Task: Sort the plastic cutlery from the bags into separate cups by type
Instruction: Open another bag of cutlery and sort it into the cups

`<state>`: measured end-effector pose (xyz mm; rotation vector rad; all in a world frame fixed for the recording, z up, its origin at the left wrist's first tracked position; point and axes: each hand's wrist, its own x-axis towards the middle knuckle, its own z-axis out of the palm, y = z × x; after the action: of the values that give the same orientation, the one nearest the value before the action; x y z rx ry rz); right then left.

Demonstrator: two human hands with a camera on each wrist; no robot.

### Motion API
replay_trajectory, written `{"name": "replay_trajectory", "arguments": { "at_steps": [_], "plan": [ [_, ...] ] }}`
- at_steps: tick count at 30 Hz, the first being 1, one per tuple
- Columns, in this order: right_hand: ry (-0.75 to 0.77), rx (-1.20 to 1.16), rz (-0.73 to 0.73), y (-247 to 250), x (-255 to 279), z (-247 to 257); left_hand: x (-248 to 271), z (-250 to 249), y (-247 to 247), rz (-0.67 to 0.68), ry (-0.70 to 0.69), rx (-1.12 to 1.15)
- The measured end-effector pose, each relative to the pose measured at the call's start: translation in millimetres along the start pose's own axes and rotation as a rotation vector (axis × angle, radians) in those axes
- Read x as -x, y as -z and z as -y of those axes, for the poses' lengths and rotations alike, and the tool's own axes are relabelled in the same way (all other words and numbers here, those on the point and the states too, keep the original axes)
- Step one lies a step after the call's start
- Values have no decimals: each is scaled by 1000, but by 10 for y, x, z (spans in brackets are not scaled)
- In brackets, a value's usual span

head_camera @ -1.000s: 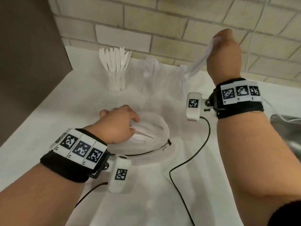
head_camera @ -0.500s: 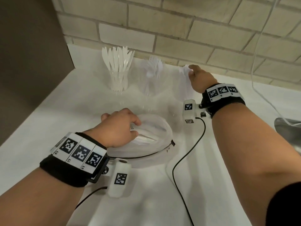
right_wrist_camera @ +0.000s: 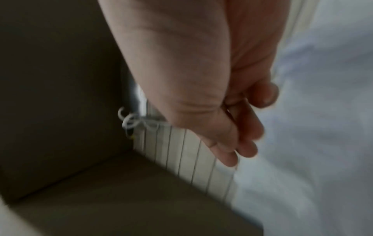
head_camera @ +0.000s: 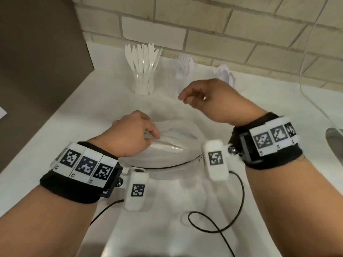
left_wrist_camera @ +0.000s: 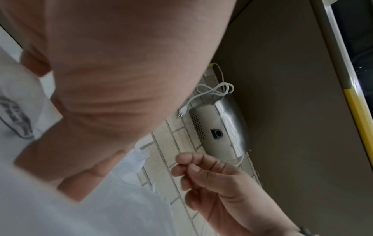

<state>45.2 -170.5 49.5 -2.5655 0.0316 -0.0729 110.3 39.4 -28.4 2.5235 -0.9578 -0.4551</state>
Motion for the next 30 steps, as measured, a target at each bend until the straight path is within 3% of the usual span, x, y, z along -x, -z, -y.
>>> {"name": "replay_trajectory", "arguments": {
  "at_steps": [4, 7, 11, 16, 24, 30],
  "plan": [
    [40, 114, 303, -553, 74, 160, 63, 48, -37, 30, 114, -57],
    [-5, 336, 394, -783, 101, 116, 118, 118, -115, 128, 161, -113],
    [-17, 437, 538, -885, 147, 108, 172, 99, -150, 213, 170, -118],
    [-56, 541, 580, -951, 151, 109, 163, 26, -149, 209, 152, -176],
    [-131, 515, 589, -1002, 178, 82, 173, 20, -181, 180, 112, -163],
    [-27, 448, 592, -943, 190, 125, 177, 45, -183, 166, 157, -154]
  ]
}}
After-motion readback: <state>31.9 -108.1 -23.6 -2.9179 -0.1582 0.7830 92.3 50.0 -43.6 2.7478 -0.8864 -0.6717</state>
